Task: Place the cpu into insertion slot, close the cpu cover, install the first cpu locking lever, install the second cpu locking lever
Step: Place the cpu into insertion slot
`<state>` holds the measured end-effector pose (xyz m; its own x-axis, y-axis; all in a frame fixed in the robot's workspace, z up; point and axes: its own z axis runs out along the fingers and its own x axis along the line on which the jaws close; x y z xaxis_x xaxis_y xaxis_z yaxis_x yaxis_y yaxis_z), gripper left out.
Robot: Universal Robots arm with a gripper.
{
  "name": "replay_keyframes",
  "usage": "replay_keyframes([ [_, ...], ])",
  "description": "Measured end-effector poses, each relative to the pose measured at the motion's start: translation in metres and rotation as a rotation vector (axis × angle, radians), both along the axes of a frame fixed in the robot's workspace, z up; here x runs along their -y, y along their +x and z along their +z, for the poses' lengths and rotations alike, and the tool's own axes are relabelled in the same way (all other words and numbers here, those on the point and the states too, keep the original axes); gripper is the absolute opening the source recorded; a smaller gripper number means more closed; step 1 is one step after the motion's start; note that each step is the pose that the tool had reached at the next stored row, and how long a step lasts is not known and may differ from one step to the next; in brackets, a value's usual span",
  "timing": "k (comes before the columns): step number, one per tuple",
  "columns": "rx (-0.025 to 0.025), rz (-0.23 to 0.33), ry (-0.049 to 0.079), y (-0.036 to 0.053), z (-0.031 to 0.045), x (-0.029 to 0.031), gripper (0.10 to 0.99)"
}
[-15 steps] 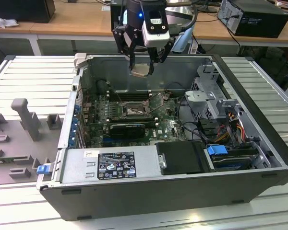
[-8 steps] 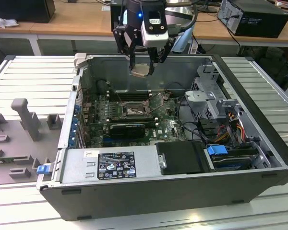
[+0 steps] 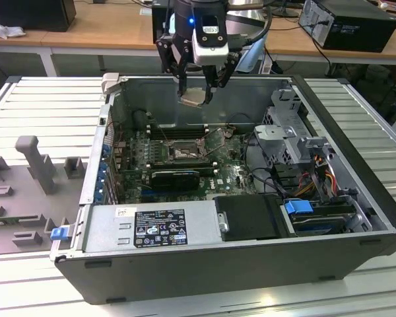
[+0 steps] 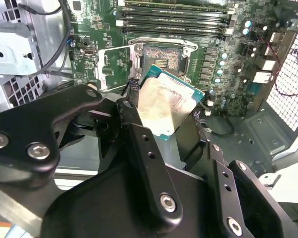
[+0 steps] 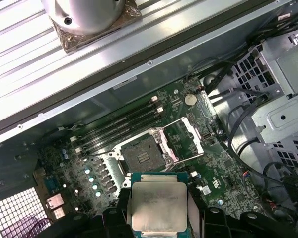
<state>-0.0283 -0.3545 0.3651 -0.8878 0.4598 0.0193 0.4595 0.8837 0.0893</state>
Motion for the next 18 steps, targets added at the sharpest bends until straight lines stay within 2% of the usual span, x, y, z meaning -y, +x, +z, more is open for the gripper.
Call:
replay_keyframes([
  [18, 0.0000, -0.221, 0.000, 0.0000, -0.0008, 0.0000, 0.537],
])
